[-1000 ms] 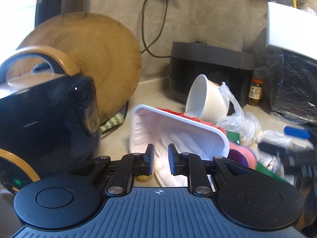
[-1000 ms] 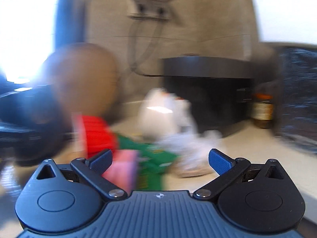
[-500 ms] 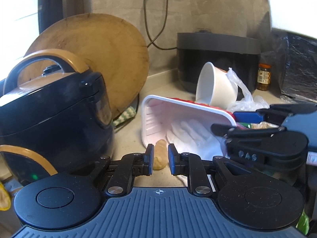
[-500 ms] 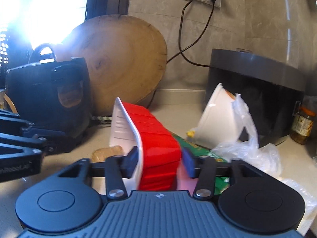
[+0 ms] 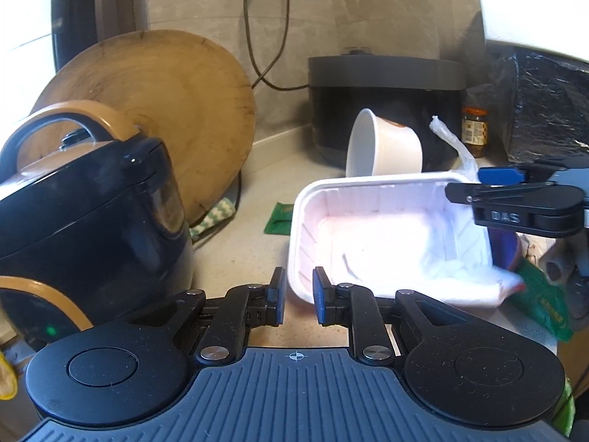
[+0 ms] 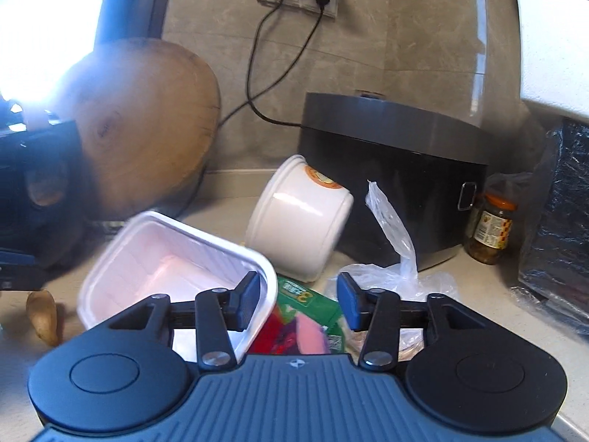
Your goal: Collect trash
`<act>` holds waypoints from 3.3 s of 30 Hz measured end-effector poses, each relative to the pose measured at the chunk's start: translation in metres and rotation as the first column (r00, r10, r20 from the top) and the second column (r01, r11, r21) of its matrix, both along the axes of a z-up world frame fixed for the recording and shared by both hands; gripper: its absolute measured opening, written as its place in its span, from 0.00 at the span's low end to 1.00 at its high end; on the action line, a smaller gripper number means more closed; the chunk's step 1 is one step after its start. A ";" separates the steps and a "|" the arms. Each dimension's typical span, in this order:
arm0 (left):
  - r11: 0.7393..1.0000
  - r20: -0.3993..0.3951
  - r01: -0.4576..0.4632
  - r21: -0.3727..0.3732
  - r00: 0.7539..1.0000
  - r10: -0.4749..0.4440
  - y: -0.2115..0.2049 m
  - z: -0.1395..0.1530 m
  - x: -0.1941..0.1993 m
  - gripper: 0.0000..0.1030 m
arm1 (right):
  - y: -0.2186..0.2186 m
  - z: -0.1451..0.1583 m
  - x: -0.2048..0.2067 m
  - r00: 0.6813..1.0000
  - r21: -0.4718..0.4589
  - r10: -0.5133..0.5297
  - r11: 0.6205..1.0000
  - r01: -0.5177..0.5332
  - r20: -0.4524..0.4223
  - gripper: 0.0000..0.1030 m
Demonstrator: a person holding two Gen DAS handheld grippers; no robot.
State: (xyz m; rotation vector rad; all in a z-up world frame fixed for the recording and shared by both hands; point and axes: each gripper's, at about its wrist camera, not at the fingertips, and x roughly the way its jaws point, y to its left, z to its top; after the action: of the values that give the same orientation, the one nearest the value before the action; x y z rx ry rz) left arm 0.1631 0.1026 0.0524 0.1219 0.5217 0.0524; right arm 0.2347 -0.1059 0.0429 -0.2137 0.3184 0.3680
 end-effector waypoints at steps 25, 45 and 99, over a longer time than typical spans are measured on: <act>0.992 -0.040 0.007 -0.124 0.999 -0.012 0.033 0.011 0.030 0.20 | -0.078 0.000 -0.007 0.945 0.252 0.065 0.967 0.019 -0.319 1.00; 0.990 -0.161 0.140 -0.004 0.977 -0.139 0.022 -0.010 -0.055 0.21 | -0.011 -0.027 -0.082 0.922 0.132 0.344 0.937 -0.324 -0.178 1.00; 0.999 -0.231 0.023 0.027 0.973 -0.016 0.012 -0.014 0.104 0.29 | -0.038 0.003 -0.018 0.962 0.282 0.131 0.957 -0.061 -0.238 0.74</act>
State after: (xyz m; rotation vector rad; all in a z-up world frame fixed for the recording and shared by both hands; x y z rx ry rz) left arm 0.2671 0.1148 0.0383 0.1629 0.7526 0.0271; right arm 0.2164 -0.1441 0.0459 0.0912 0.5074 0.5336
